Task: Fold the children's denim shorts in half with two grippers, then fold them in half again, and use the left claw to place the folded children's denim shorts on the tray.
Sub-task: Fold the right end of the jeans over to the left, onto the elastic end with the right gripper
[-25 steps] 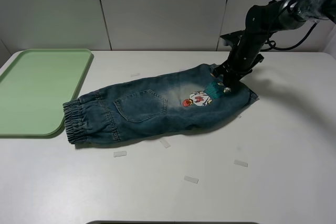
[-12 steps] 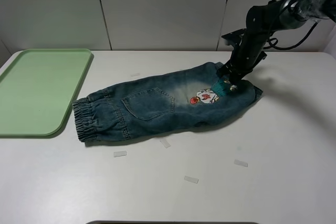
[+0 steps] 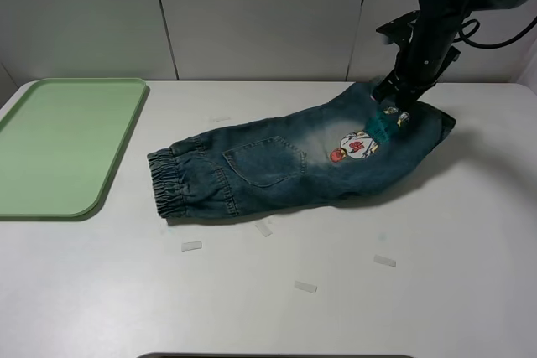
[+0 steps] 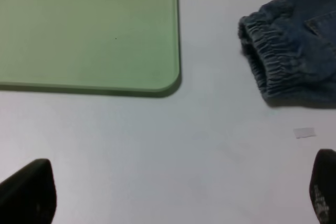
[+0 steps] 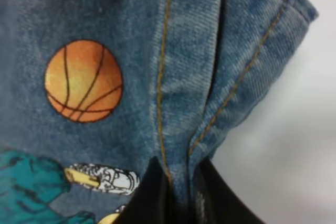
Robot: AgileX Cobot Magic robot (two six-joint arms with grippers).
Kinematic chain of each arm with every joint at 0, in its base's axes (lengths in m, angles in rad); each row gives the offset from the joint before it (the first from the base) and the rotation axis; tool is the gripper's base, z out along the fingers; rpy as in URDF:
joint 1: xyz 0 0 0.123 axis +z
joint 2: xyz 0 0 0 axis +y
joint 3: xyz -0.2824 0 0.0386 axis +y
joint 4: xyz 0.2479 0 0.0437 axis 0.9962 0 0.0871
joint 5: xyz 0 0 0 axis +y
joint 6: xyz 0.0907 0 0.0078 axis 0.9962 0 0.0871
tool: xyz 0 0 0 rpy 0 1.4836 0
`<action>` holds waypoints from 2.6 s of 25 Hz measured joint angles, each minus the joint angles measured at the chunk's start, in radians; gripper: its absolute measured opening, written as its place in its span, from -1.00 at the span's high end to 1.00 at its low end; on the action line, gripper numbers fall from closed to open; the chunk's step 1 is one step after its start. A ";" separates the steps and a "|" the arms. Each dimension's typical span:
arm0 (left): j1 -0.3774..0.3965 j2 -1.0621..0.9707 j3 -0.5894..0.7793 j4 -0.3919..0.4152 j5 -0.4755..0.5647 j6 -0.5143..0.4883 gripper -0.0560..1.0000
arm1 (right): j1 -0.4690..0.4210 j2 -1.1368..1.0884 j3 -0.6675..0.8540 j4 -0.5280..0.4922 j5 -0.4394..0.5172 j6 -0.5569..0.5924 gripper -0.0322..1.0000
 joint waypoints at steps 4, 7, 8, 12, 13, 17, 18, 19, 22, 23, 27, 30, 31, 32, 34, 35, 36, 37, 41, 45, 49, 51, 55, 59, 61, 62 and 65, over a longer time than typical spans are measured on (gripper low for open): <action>0.000 0.000 0.000 0.000 0.000 0.000 -0.92 | -0.009 -0.044 0.000 -0.038 0.026 0.004 0.88; 0.000 0.000 0.000 0.000 0.000 0.000 -0.92 | -0.029 -0.075 0.000 -0.054 0.051 0.004 0.88; 0.000 0.000 0.000 0.000 0.000 0.000 -0.92 | -0.037 -0.083 0.000 -0.062 0.061 0.004 0.88; 0.000 0.000 0.000 0.000 0.000 0.000 -0.92 | -0.073 -0.125 0.000 -0.102 0.090 0.004 0.88; 0.000 0.000 0.000 0.000 0.000 0.000 -0.92 | -0.080 -0.136 0.000 -0.111 0.095 0.004 0.88; 0.000 0.000 0.000 0.000 0.000 0.000 -0.92 | -0.110 -0.171 0.000 -0.142 0.100 0.006 0.88; 0.000 0.000 0.000 0.000 0.000 0.000 -0.92 | -0.117 -0.178 0.000 -0.146 0.100 0.007 0.88; 0.000 0.000 0.000 0.000 0.000 0.000 -0.92 | -0.122 -0.185 0.000 -0.148 0.101 0.007 0.88; 0.000 0.000 0.000 0.000 0.000 0.000 -0.92 | -0.143 -0.208 0.000 -0.157 0.116 0.007 0.88; 0.000 0.000 0.000 0.000 0.000 0.000 -0.92 | -0.150 -0.213 -0.001 -0.157 0.121 0.007 0.88; 0.000 0.000 0.000 0.000 0.000 0.000 -0.92 | -0.167 -0.234 -0.003 -0.170 0.129 0.007 0.88; 0.000 0.000 0.000 0.000 0.000 0.000 -0.92 | -0.166 -0.236 -0.006 -0.177 0.144 0.007 0.88; 0.000 0.000 0.000 0.000 0.000 0.000 -0.92 | -0.164 -0.236 -0.006 -0.176 0.149 0.007 0.88; 0.000 0.000 0.000 0.000 0.000 0.000 -0.92 | -0.159 -0.236 -0.006 -0.176 0.154 0.007 0.88; 0.000 0.000 0.000 0.000 0.000 0.001 -0.92 | -0.135 -0.236 -0.006 -0.177 0.169 0.011 0.88; 0.000 0.000 0.000 0.000 0.000 0.001 -0.92 | -0.120 -0.236 -0.006 -0.177 0.177 0.019 0.88; 0.000 0.000 0.000 0.000 0.000 0.001 -0.92 | -0.096 -0.236 -0.006 -0.180 0.185 0.035 0.88; 0.000 0.000 0.000 0.000 0.000 0.001 -0.92 | -0.077 -0.236 -0.006 -0.183 0.198 0.050 0.88; 0.000 0.000 0.000 0.000 0.000 0.001 -0.92 | 0.015 -0.236 -0.006 -0.217 0.276 0.140 0.88; 0.000 0.000 0.000 0.000 0.000 0.001 -0.92 | 0.090 -0.236 -0.006 -0.215 0.304 0.237 0.88; 0.000 0.000 0.000 0.000 0.000 0.001 -0.92 | 0.153 -0.236 -0.006 -0.170 0.307 0.311 0.88; 0.000 0.000 0.000 0.000 0.000 0.001 -0.92 | 0.183 -0.236 -0.006 -0.155 0.307 0.346 0.88; 0.000 0.000 0.000 0.000 0.000 0.001 -0.92 | 0.251 -0.230 -0.006 -0.128 0.314 0.411 0.88; 0.000 0.000 0.000 0.000 0.000 0.001 -0.92 | 0.317 -0.205 -0.006 -0.115 0.318 0.476 0.88; 0.000 0.000 0.000 0.000 0.000 0.001 -0.92 | 0.349 -0.180 -0.006 -0.101 0.318 0.503 0.88; 0.000 0.000 0.000 0.000 0.000 0.001 -0.92 | 0.365 -0.169 -0.006 -0.095 0.319 0.514 0.88; 0.000 0.000 0.000 0.000 0.000 0.001 -0.92 | 0.407 -0.132 -0.006 -0.082 0.318 0.551 0.88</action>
